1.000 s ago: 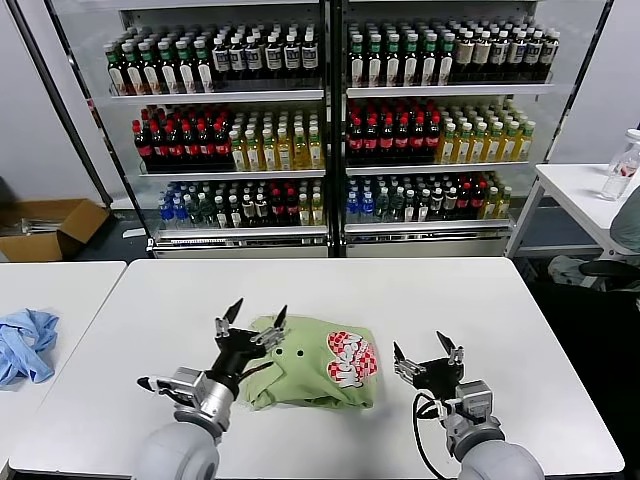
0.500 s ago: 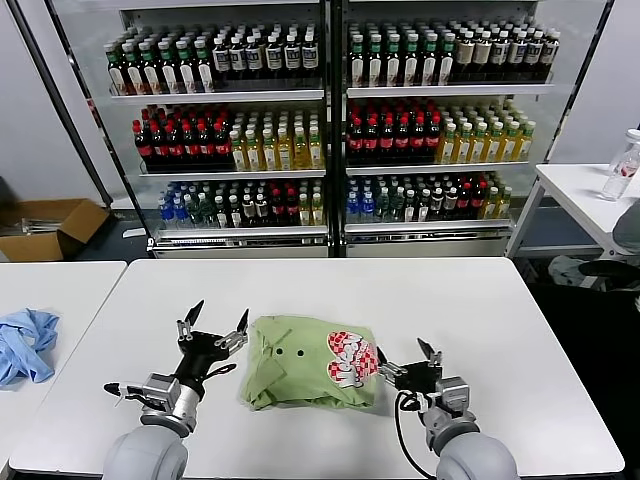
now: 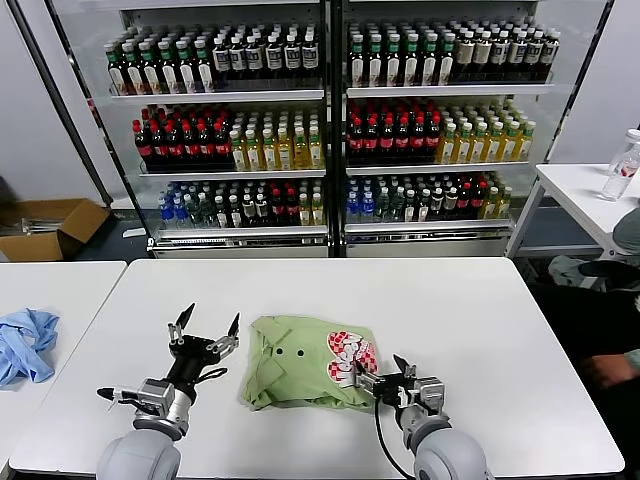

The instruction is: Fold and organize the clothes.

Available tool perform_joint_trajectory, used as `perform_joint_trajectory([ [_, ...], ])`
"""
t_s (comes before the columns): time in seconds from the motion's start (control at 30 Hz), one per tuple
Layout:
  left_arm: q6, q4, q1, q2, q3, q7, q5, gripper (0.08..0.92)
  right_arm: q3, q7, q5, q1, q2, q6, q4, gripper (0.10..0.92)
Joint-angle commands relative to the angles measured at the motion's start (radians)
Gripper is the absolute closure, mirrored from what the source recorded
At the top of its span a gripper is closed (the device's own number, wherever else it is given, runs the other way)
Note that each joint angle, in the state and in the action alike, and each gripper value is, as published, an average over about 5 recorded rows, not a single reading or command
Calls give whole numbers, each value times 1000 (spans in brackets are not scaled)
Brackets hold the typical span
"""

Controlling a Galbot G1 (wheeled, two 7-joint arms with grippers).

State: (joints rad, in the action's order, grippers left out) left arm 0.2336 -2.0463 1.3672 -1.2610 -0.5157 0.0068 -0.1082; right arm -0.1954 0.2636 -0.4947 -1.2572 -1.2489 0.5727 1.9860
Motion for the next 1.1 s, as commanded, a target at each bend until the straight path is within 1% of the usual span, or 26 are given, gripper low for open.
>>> perform_joint_trajectory([
  [0.03, -10, 13, 1, 1, -6, 2, 18, 177, 22, 5, -41, 23, -21, 1, -67, 203],
  [0.27, -11, 17, 3, 0, -4, 2, 23, 177, 40, -16, -67, 47, -41, -20, -90, 207],
  [0.37, -11, 19, 4, 0, -5, 2, 24, 177, 44, -14, -88, 52, -45, -22, -96, 258],
  [0.53, -13, 25, 1, -2, -2, 2, 26, 177, 43, -14, -94, 58, -46, -26, -103, 405],
  [0.73, -18, 32, -2, -4, 7, 2, 34, 177, 42, -18, -85, 58, -47, -35, -101, 561],
  [0.93, -44, 45, -8, 0, 9, 2, 44, 177, 13, -35, -1, 67, -42, -82, -67, 734],
  [1.1, -119, 69, -18, 1, 10, 13, 74, 177, -59, -42, 56, 76, 6, -109, -32, 866],
])
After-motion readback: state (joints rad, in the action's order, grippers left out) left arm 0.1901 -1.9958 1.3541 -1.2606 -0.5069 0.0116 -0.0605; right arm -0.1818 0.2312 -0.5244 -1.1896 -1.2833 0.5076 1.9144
